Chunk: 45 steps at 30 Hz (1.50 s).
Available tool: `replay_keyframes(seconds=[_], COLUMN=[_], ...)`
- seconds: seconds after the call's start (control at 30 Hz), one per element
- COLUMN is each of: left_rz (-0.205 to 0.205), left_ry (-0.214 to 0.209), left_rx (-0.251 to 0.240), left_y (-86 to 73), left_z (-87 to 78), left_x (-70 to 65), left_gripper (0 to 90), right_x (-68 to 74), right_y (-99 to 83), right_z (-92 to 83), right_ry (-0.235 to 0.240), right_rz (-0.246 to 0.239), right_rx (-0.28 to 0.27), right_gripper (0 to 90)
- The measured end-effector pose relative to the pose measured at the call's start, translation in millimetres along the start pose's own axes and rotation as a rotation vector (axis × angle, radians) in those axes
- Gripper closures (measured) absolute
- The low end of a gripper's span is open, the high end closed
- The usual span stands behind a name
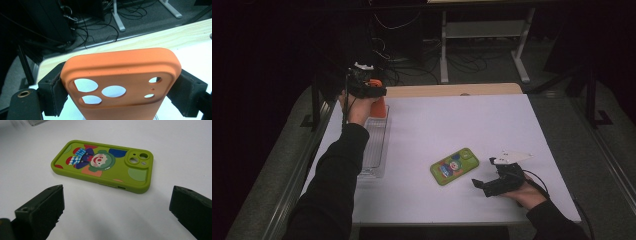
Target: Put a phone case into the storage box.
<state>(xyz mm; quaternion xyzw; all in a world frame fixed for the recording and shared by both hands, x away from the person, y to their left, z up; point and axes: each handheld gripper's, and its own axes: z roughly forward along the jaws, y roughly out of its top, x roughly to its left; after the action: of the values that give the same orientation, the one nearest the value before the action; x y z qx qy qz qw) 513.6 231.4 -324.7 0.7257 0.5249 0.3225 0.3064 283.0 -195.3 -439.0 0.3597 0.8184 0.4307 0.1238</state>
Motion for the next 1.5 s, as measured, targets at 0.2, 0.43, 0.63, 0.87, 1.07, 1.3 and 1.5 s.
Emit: replay_keyframes(seconds=[0.2,0.43,0.63,0.87,1.07,1.3,1.5], left_rz=[-0.033,-0.071,-0.079,-0.061,-0.066,-0.084,-0.088], left_ry=[0.013,0.025,0.050,0.075,0.068,0.050,0.035], left_rx=[0.029,0.067,0.074,0.058,0.050,0.047,0.026], left_y=[-7.9,-16.2,-20.1,-20.0,-20.4,-21.8,-21.5], left_z=[12.1,22.1,25.9,29.6,32.2,35.7,35.4], left_x=[-1.1,0.6,1.3,-3.6,-1.4,1.0,3.6], left_gripper=[14.2,13.9,13.6,12.7,11.4,5.2,0.0], right_x=[0.3,0.4,0.4,0.2,0.3,0.6,0.6], right_y=[0.1,0.0,-0.3,-0.5,-0.9,-0.7,-0.9], right_z=[0.1,0.1,0.1,0.4,0.0,0.0,0.3], right_ry=[0.003,0.003,0.001,0.001,0.003,0.004,0.006], right_rz=[-0.003,-0.002,-0.002,-0.005,0.002,-0.004,-0.003], right_rx=[0.000,0.003,0.006,0.007,0.008,0.006,0.008], right_gripper=[0.0,0.0,0.0,0.0,0.0,0.0,0.0])
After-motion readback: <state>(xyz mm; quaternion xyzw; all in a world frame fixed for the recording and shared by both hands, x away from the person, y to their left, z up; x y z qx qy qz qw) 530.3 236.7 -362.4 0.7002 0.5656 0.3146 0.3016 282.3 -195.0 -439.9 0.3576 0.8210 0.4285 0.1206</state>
